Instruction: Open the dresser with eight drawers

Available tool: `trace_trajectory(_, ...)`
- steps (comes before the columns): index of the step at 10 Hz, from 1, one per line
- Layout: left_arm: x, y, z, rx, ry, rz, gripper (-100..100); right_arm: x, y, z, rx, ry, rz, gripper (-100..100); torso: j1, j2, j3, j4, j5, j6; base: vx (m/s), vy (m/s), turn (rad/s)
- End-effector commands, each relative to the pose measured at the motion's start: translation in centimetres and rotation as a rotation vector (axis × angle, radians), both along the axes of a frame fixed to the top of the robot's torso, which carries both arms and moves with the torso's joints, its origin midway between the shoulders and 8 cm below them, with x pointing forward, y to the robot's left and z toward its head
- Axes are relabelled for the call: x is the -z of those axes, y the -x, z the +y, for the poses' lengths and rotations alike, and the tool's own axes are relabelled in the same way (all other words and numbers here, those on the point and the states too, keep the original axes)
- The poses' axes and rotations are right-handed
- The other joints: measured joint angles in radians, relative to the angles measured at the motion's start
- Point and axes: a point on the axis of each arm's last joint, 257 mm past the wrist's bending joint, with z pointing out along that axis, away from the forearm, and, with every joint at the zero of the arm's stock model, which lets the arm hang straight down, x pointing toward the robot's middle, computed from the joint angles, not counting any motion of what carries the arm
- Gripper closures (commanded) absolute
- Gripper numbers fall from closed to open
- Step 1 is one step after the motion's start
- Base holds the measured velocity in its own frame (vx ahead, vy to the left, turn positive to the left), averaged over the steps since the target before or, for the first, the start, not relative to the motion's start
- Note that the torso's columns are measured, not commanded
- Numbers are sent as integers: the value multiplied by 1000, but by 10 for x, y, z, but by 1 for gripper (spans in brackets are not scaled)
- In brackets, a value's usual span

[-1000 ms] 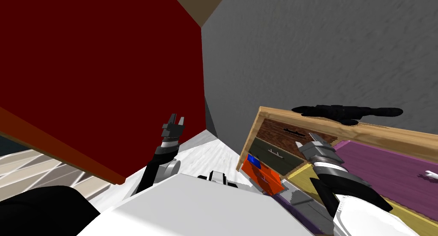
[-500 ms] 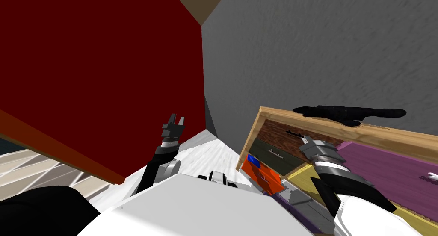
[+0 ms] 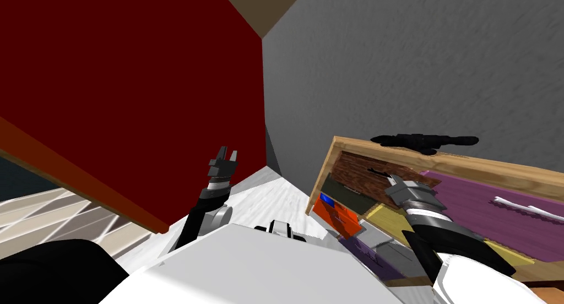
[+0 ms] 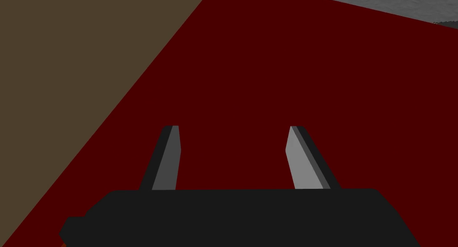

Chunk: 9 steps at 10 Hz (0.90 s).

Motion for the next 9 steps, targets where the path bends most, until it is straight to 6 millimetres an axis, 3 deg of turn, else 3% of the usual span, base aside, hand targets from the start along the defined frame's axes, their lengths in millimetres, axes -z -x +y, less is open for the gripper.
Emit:
trace_trajectory(1, 0, 0, 0, 0, 0, 0, 0, 2, 1, 2, -4, -2, 7, 100, 2, 3, 3, 0, -1, 0, -190, 87, -22)
trace_trajectory(2, 0, 0, 0, 0, 0, 0, 0, 2, 1, 3, -7, -2, 9, 100, 1, 6, 5, 0, -2, 1, -155, 105, -27)
trace_trajectory(3, 0, 0, 0, 0, 0, 0, 0, -14, 3, 7, -21, 6, -2, -100, 1, 3, 4, 0, -2, 1, -36, 62, -61)
trace_trajectory(9, 0, 0, 0, 0, 0, 0, 0, -44, 11, 14, -44, 9, -2, -100, 5, 3, 2, 2, 2, -1, 47, -8, -36)
